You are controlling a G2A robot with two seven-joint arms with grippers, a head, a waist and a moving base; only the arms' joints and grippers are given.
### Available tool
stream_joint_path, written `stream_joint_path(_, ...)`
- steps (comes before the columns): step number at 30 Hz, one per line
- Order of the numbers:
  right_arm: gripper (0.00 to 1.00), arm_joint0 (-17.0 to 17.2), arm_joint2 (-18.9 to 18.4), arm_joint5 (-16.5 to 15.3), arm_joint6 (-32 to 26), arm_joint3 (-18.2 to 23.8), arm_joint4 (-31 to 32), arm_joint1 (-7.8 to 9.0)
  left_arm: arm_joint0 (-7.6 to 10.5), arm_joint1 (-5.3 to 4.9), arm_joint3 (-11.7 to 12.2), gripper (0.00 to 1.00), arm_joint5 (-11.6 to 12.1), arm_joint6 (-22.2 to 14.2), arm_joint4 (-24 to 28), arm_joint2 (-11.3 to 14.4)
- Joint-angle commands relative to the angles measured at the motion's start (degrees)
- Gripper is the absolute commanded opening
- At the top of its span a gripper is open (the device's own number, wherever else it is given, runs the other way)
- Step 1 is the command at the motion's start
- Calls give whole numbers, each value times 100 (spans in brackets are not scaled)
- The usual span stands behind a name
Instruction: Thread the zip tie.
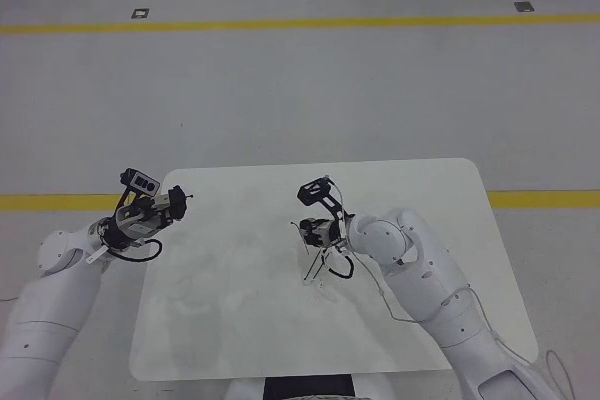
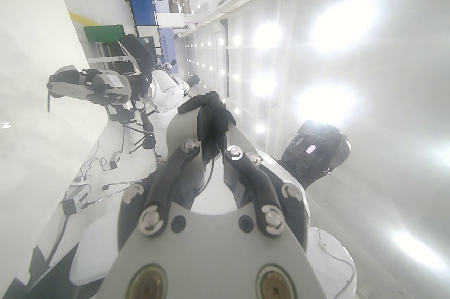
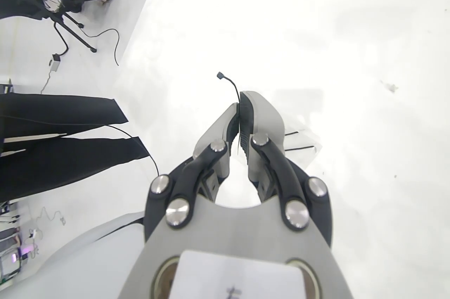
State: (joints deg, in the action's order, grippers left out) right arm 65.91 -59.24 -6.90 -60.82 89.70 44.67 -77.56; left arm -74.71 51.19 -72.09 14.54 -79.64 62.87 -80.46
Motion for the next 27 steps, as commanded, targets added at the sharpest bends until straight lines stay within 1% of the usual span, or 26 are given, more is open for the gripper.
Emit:
stream_joint_path(1,0,89,-26,121,572,104,-169,-20,0,0,0,0,0,0,0,0)
stream_joint_path(2,0,113,-46,189,865,225,-262,-32,-56,20,-85,0,-46,144,33,66)
stream_joint_path(3,0,125,-85,298,1143,339,-277,-40,-110,39,-163,0,-7,218,60,117)
stream_joint_path(5,0,194,-147,561,1699,580,-320,-60,-197,70,-267,0,130,310,31,204)
stream_joint_path(6,0,255,-166,716,2062,753,-376,-77,-217,85,-294,0,287,334,-76,248)
stream_joint_path(8,0,364,-142,859,2557,999,-518,-107,-229,122,-286,0,494,412,-153,345)
stream_joint_path(10,0,443,-98,987,2911,1150,-610,-134,-196,164,-285,0,494,472,-182,405)
stream_joint_path(12,0,493,-18,1066,3225,1284,-618,-159,-122,220,-278,0,494,481,-460,399)
stream_joint_path(15,0,547,68,1139,3504,1374,-785,-193,-78,330,-246,0,494,518,-630,385)
stream_joint_path(16,0,556,118,1135,3559,1366,-838,-205,-70,388,-220,0,494,544,-697,391)
stream_joint_path(18,0,565,186,1121,3660,1339,-938,-226,-73,486,-179,0,494,557,-664,435)
stream_joint_path(19,0,550,251,1058,3609,1283,-996,-235,-62,532,-168,0,494,547,-710,449)
stream_joint_path(20,0,521,257,1084,3587,1255,-908,-232,-62,532,-168,0,494,547,-710,449)
stream_joint_path(27,0,521,257,1084,3587,1255,-908,-232,-62,532,-168,0,494,547,-710,449)
